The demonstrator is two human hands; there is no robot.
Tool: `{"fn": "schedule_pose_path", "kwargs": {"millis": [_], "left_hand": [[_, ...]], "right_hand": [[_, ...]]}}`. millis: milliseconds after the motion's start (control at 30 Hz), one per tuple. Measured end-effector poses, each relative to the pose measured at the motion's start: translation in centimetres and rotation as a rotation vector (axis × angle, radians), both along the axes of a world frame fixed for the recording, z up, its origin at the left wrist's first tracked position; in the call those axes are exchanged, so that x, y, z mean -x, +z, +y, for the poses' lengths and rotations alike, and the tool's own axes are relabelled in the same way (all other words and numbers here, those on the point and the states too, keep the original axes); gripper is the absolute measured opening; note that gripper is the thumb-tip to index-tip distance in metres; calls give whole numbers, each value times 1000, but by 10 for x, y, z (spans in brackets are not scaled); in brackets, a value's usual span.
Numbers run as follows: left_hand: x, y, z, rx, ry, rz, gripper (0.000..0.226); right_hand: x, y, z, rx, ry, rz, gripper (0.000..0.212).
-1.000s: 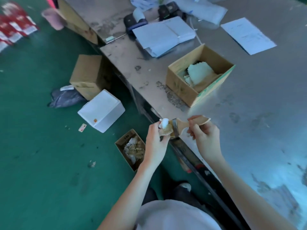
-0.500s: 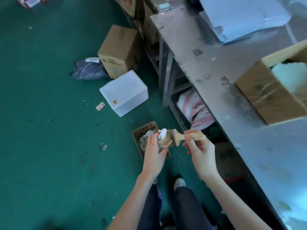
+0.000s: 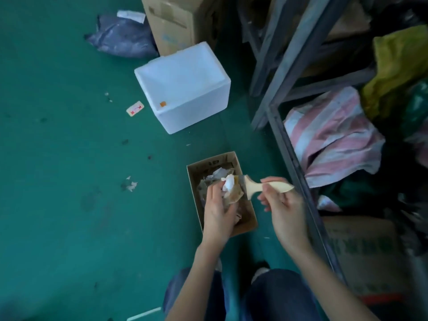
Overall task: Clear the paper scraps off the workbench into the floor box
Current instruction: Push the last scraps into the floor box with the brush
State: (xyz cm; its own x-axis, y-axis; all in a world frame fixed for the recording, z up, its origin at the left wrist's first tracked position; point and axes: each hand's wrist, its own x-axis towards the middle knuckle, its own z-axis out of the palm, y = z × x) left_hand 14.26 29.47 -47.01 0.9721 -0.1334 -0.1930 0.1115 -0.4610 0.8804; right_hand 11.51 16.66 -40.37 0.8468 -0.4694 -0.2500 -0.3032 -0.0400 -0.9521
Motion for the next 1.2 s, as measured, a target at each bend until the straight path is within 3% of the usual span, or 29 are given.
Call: {"fn": "schedule_pose_path", "kwargs": {"millis": [400, 600, 800, 900, 1200], "left_hand": [[-33, -90, 11, -89, -230, -34, 34], [-51, -119, 4, -27, -278, 151, 21], [-64, -151, 15, -265, -310, 371, 62], [-56, -140, 23, -260, -204, 490, 66], [13, -34, 32, 87, 105, 639, 28]], "right_hand": [[-42, -102, -13, 26, 42, 54, 10], [-51, -144, -22, 111, 121, 145, 14], [-58, -178, -21, 263, 171, 225, 11], [-51, -170, -20, 270, 166, 262, 12], [-22, -58, -5, 240, 143, 244, 11]]}}
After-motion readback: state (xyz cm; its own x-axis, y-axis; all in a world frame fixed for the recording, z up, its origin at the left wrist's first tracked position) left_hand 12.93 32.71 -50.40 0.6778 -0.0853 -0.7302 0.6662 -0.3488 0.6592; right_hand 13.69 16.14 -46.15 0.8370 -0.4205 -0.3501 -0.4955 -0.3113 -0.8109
